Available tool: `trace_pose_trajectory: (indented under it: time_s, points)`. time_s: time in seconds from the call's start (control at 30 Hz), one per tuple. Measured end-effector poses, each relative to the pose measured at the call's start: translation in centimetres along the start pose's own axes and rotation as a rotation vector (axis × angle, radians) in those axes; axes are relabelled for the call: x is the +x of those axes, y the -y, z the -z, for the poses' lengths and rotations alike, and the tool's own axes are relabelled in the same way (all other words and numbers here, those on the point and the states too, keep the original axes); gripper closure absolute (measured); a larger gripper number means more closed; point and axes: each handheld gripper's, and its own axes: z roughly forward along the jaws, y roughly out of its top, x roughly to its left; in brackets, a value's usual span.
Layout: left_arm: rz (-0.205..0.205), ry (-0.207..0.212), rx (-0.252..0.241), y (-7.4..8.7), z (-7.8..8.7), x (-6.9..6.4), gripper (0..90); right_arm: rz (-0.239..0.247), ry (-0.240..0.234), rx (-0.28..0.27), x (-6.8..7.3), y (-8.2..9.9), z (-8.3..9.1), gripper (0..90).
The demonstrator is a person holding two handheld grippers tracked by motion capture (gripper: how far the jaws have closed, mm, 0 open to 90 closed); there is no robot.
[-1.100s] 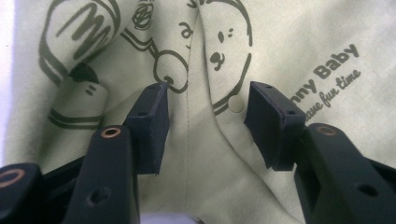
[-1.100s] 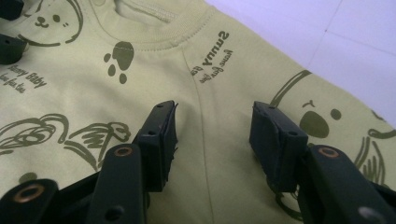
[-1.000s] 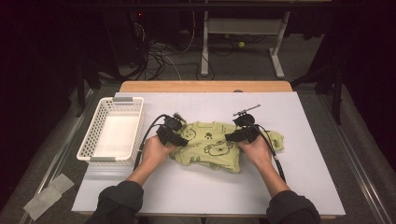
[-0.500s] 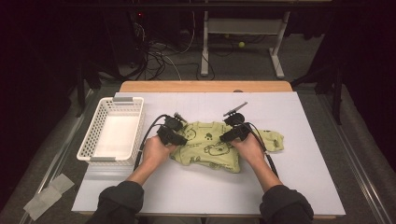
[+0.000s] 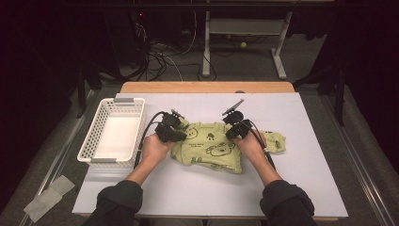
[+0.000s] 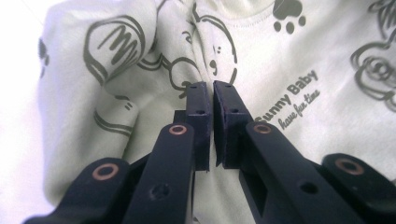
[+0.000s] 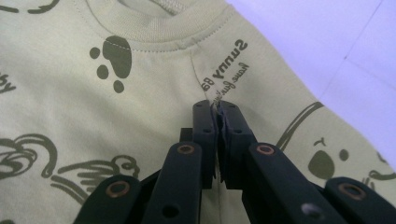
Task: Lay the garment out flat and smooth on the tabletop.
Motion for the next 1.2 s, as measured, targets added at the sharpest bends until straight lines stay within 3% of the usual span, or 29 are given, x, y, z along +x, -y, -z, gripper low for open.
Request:
trace_pose_trajectory:
  time_s: [0.47,0.57,0.7,0.9,0.97,1.1,1.2]
  points:
    - [0.048,-0.052,-0.079,-2.1,0.0,1.1,82.1,-0.009,0.081,-0.085,-0.8,-2.4,0.6,87.8]
    - [0.058,-0.077,-0.078,-2.5,-0.3,1.5,82.0,-0.009,0.101,-0.093,-1.0,-3.1,0.8,87.8]
    - [0.077,-0.081,-0.078,-2.7,-0.8,1.9,81.9,-0.011,0.116,-0.102,-1.2,-3.8,0.7,87.7]
    - [0.069,-0.083,-0.013,-2.6,-2.3,2.2,81.3,-0.015,0.102,-0.054,-1.5,-3.8,-0.9,87.0]
    - [0.071,-0.098,-0.008,-2.5,-2.3,2.2,78.9,-0.003,0.104,-0.031,-1.3,-3.6,-1.4,85.5]
    - [0.1,-0.059,-0.029,-2.2,-1.6,2.0,66.1,-0.022,0.079,-0.059,-1.3,-3.1,-1.2,76.1]
    - [0.061,-0.078,-0.033,-1.5,-0.9,0.7,58.1,-0.03,0.052,-0.085,-1.2,-2.6,0.0,71.5]
